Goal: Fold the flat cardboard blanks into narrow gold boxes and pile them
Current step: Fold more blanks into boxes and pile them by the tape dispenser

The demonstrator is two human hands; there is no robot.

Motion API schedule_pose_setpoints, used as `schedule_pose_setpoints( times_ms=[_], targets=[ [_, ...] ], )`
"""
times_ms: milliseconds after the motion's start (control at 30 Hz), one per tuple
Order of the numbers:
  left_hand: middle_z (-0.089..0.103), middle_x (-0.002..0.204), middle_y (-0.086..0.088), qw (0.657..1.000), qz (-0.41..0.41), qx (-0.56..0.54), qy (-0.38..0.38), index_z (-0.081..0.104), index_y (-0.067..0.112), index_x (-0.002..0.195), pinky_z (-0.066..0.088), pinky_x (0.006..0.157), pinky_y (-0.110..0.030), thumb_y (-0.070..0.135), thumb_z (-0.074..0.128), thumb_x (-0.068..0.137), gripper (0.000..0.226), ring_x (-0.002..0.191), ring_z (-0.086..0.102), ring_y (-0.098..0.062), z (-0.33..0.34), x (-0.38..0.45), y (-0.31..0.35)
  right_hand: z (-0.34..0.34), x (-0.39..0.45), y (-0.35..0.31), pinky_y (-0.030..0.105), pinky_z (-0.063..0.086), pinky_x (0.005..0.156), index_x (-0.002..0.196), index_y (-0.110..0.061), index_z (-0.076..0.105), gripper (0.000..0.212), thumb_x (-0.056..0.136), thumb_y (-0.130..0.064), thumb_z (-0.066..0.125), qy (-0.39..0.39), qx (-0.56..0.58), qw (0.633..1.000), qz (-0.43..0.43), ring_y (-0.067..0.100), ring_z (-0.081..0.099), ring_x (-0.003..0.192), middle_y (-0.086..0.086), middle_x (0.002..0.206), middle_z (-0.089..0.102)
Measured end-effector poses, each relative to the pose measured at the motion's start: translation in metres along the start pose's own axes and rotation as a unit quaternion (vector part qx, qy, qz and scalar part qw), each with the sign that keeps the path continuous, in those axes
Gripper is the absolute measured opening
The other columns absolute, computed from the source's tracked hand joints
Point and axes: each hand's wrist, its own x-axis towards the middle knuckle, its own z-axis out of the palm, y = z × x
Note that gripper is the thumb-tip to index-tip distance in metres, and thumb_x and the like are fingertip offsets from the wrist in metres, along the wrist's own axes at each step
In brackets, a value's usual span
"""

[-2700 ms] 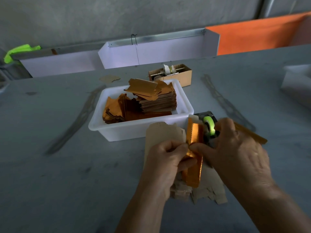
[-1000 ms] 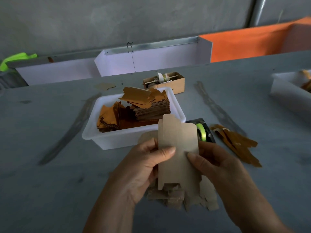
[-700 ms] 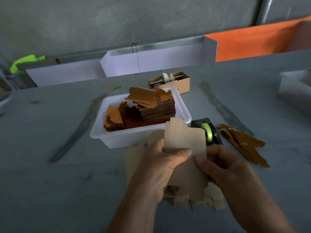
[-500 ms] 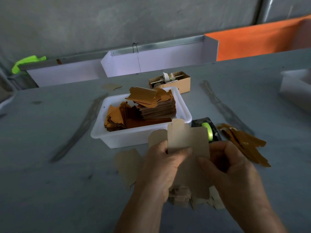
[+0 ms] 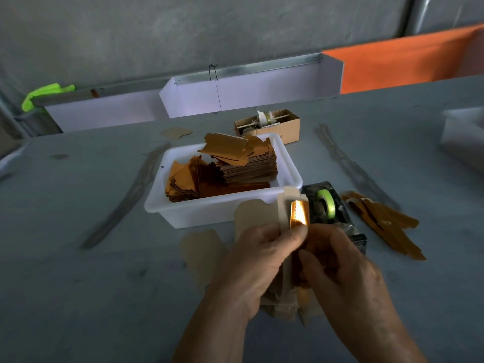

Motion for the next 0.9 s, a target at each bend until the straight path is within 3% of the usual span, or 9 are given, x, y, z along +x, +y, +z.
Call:
schedule_pose_setpoints(
  times_ms=[67, 167, 267, 333, 433, 533, 700, 800, 900],
  targets=[
    [0.075, 0.093, 0.0, 1.0, 0.001, 0.009, 0.015, 0.074, 0.026, 0.093, 0.054, 0.089, -0.046, 0.031, 0.062, 0.091, 0.014, 0.092, 0.07, -0.018, 0.0, -0.001, 0.0, -0.002, 0.0, -0.001, 0.009, 0.05, 0.062, 0.1, -0.038, 0.058, 0.026, 0.084, -0.019, 0.064, -0.005, 0.005, 1.0, 0.017, -0.004, 0.064, 0.071, -0.013, 0.077, 0.068],
    [0.075, 0.095, 0.003, 1.0, -0.002, 0.016, 0.014, 0.074, 0.025, 0.098, 0.049, 0.096, -0.046, 0.028, 0.062, 0.09, 0.015, 0.097, 0.068, -0.016, 0.0, -0.001, 0.001, -0.005, 0.003, 0.002, 0.004, 0.046, 0.057, 0.093, -0.04, 0.057, 0.023, 0.077, -0.03, 0.069, 0.036, 0.026, 0.998, 0.054, -0.011, 0.059, 0.074, -0.016, 0.078, 0.065],
    [0.074, 0.098, 0.0, 0.999, -0.005, 0.042, -0.021, 0.073, 0.024, 0.102, 0.048, 0.096, -0.049, 0.029, 0.061, 0.09, 0.017, 0.099, 0.068, -0.02, 0.0, -0.003, 0.004, -0.012, 0.01, 0.004, 0.014, 0.048, 0.062, 0.088, -0.035, 0.061, 0.027, 0.063, -0.044, 0.068, 0.025, 0.111, 0.986, 0.123, 0.0, 0.064, 0.077, -0.007, 0.079, 0.068],
    [0.074, 0.097, 0.002, 0.998, 0.002, 0.051, -0.02, 0.071, 0.024, 0.103, 0.051, 0.092, -0.042, 0.027, 0.065, 0.088, 0.016, 0.096, 0.069, -0.017, 0.0, -0.004, 0.005, -0.014, 0.013, 0.005, 0.031, 0.054, 0.073, 0.084, -0.024, 0.07, 0.03, 0.059, -0.041, 0.067, -0.018, 0.216, 0.962, 0.164, 0.015, 0.069, 0.078, 0.001, 0.08, 0.072],
    [0.074, 0.092, 0.002, 0.999, 0.004, 0.047, 0.024, 0.068, 0.023, 0.098, 0.053, 0.079, -0.032, 0.025, 0.074, 0.08, 0.02, 0.089, 0.069, -0.013, 0.001, -0.003, 0.004, -0.016, 0.015, 0.006, 0.039, 0.054, 0.076, 0.084, -0.017, 0.073, 0.023, 0.063, -0.026, 0.067, -0.048, 0.304, 0.933, 0.186, 0.026, 0.07, 0.081, 0.011, 0.085, 0.073],
    [0.073, 0.085, 0.001, 0.998, 0.013, 0.054, 0.041, 0.069, 0.024, 0.087, 0.053, 0.068, -0.024, 0.028, 0.074, 0.079, 0.011, 0.08, 0.07, -0.013, 0.001, -0.004, -0.001, -0.015, 0.014, 0.008, 0.041, 0.054, 0.077, 0.085, -0.016, 0.072, 0.015, 0.072, -0.019, 0.066, -0.042, 0.311, 0.93, 0.194, 0.027, 0.07, 0.08, 0.012, 0.085, 0.073],
    [0.073, 0.079, 0.014, 0.991, 0.063, 0.07, 0.1, 0.073, 0.037, 0.081, 0.056, 0.077, -0.028, 0.028, 0.073, 0.081, 0.009, 0.078, 0.069, -0.005, 0.004, -0.006, -0.006, -0.012, 0.016, 0.008, 0.045, 0.055, 0.081, 0.083, -0.019, 0.071, 0.009, 0.083, -0.014, 0.063, -0.001, 0.275, 0.942, 0.19, 0.029, 0.069, 0.079, 0.009, 0.079, 0.072],
    [0.07, 0.082, 0.015, 0.967, 0.107, 0.158, 0.171, 0.07, 0.036, 0.088, 0.051, 0.069, -0.011, 0.031, 0.071, 0.084, 0.007, 0.079, 0.064, 0.004, 0.013, -0.008, -0.004, -0.009, 0.017, 0.008, 0.047, 0.056, 0.079, 0.083, -0.021, 0.069, 0.008, 0.083, -0.014, 0.065, 0.028, 0.247, 0.952, 0.18, 0.034, 0.067, 0.081, 0.011, 0.078, 0.07],
    [0.057, 0.1, 0.015, 0.905, 0.182, 0.303, 0.238, 0.064, 0.035, 0.115, 0.049, 0.08, -0.015, 0.033, 0.059, 0.091, 0.025, 0.093, 0.056, -0.001, 0.029, -0.012, -0.003, -0.007, 0.017, 0.006, 0.047, 0.056, 0.077, 0.08, -0.024, 0.068, 0.01, 0.081, -0.014, 0.067, 0.052, 0.23, 0.956, 0.174, 0.035, 0.066, 0.079, 0.012, 0.075, 0.069]
  ],
)
